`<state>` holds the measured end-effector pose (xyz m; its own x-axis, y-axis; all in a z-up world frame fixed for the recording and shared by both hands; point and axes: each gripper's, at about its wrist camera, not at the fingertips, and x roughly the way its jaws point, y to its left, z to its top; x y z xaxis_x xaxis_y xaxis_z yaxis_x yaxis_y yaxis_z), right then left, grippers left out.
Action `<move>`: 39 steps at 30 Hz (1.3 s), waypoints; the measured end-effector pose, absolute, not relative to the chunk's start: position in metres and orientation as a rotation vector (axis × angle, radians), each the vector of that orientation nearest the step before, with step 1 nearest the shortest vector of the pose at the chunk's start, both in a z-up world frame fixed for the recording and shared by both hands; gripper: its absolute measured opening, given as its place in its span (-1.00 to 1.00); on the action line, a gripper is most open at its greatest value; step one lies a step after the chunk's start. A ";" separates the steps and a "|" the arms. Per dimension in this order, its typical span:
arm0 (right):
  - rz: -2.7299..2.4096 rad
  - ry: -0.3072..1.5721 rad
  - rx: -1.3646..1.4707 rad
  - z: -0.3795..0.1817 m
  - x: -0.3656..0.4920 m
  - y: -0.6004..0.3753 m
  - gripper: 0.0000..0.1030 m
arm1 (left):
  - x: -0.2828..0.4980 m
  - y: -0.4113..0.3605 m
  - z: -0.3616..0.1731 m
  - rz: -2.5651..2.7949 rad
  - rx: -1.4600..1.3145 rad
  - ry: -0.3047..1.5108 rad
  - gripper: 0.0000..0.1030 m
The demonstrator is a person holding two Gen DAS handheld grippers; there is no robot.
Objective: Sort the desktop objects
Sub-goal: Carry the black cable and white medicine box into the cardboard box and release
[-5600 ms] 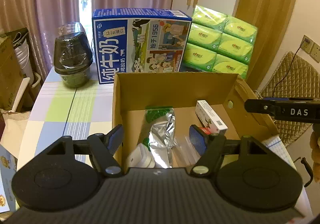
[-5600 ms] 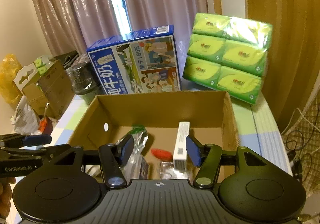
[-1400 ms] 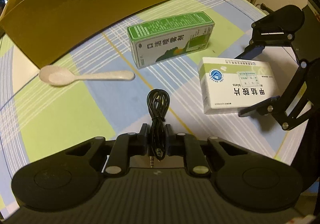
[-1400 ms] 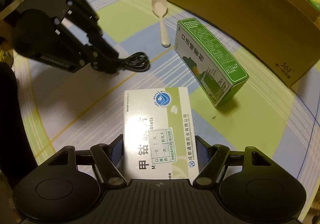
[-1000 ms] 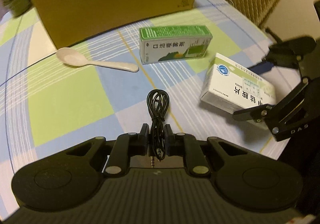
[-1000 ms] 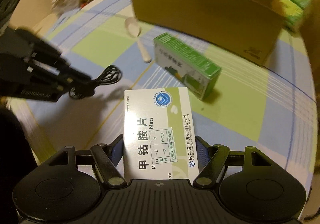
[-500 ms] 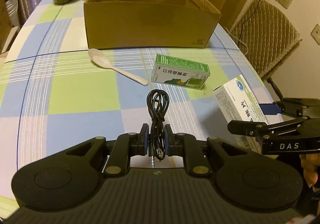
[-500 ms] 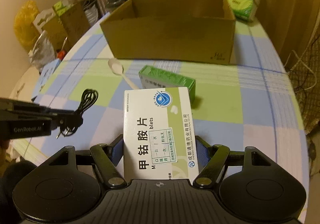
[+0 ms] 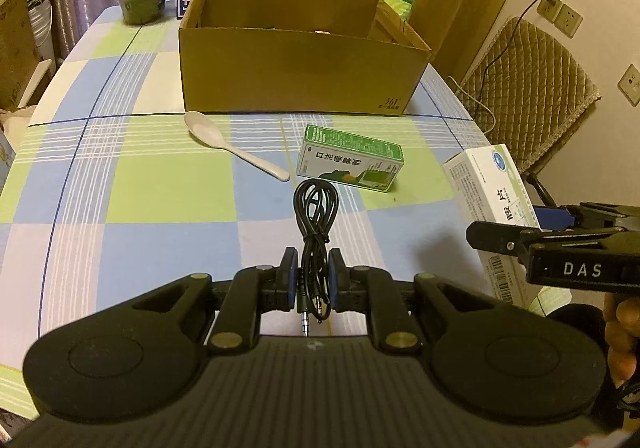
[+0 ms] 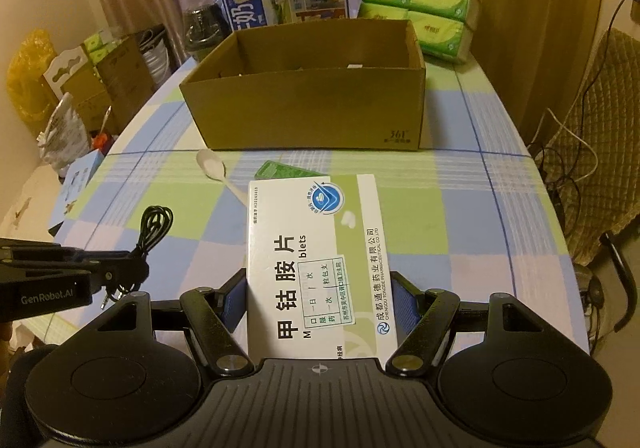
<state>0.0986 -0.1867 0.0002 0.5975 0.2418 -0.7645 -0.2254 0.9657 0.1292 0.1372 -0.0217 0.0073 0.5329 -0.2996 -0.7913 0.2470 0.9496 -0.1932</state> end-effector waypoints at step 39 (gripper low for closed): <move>0.280 0.796 0.013 0.049 0.180 -0.187 0.33 | 0.197 -0.020 0.047 -0.345 -0.025 0.881 -0.77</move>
<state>0.1800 -0.1866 0.0494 0.6649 0.2531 -0.7028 -0.2433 0.9629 0.1165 0.1968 -0.0201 0.0467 0.5849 -0.3062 -0.7511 0.2861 0.9444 -0.1621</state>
